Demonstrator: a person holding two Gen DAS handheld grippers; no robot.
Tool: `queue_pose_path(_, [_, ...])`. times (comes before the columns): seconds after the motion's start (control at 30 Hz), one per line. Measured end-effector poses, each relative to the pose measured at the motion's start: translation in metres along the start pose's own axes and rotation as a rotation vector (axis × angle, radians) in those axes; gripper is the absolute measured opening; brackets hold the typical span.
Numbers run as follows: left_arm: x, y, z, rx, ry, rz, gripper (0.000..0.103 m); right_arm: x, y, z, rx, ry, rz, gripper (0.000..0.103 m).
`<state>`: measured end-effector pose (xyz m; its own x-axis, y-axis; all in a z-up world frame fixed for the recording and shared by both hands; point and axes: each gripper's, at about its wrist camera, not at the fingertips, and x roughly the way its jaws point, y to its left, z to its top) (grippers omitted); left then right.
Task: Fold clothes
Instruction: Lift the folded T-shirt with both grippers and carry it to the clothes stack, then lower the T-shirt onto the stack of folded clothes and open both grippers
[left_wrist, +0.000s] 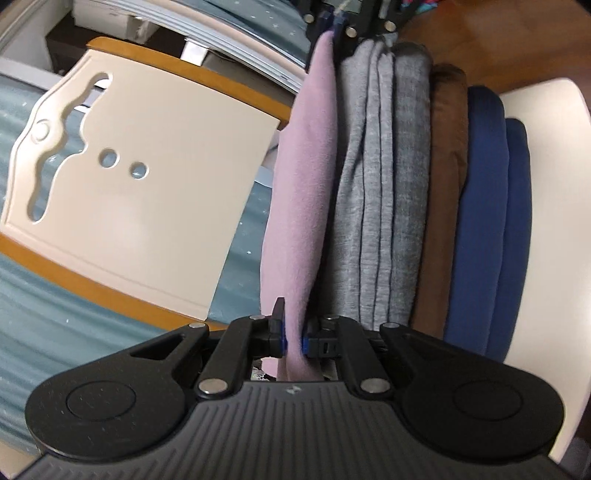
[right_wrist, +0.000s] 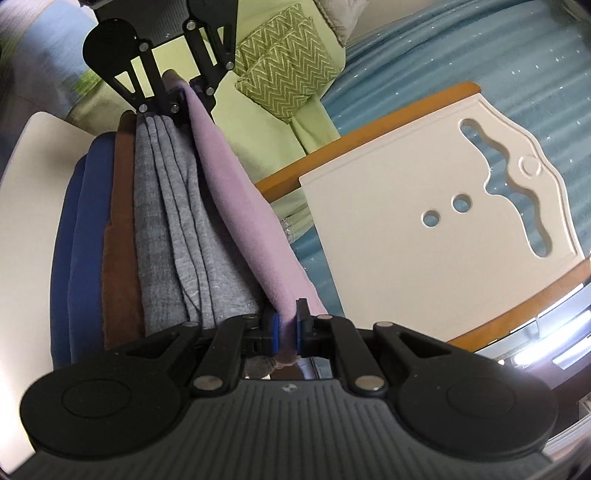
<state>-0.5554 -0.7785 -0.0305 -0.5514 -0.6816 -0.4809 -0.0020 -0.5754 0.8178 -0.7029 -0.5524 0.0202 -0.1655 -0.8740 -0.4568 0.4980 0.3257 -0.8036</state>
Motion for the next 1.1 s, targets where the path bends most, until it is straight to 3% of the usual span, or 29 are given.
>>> queue_pose_path(0.13, [-0.001, 0.001, 0.013, -0.015, -0.036, 0.009, 0.006, -0.02, -0.008, 0.011, -0.005, 0.001, -0.063, 0.005])
queue_pose_path(0.2, [0.008, -0.017, 0.006, 0.002, -0.037, -0.022, 0.006, -0.028, 0.005, 0.011, -0.01, 0.01, -0.052, 0.005])
queue_pose_path(0.33, [0.008, -0.034, -0.001, -0.011, -0.039, -0.009, 0.006, -0.025, 0.035, 0.006, -0.054, 0.03, -0.026, 0.006])
queue_pose_path(0.5, [0.003, -0.035, -0.015, -0.025, -0.057, 0.075, 0.025, -0.034, 0.045, 0.005, -0.072, 0.037, -0.066, 0.006])
queue_pose_path(0.6, [0.001, -0.037, -0.024, -0.033, -0.058, 0.08, 0.024, -0.038, 0.047, 0.005, -0.093, 0.04, -0.085, 0.006])
queue_pose_path(0.7, [0.0, -0.042, -0.029, -0.04, -0.044, 0.083, 0.009, -0.037, 0.045, 0.007, -0.086, 0.045, -0.082, 0.006])
queue_pose_path(1.0, [-0.016, -0.032, -0.017, -0.052, -0.038, 0.145, 0.008, -0.037, 0.041, 0.015, -0.009, 0.014, -0.12, 0.005])
queue_pose_path(1.1, [-0.003, -0.042, -0.016, -0.022, -0.019, 0.105, 0.007, -0.03, 0.039, 0.011, 0.004, 0.029, -0.108, 0.005])
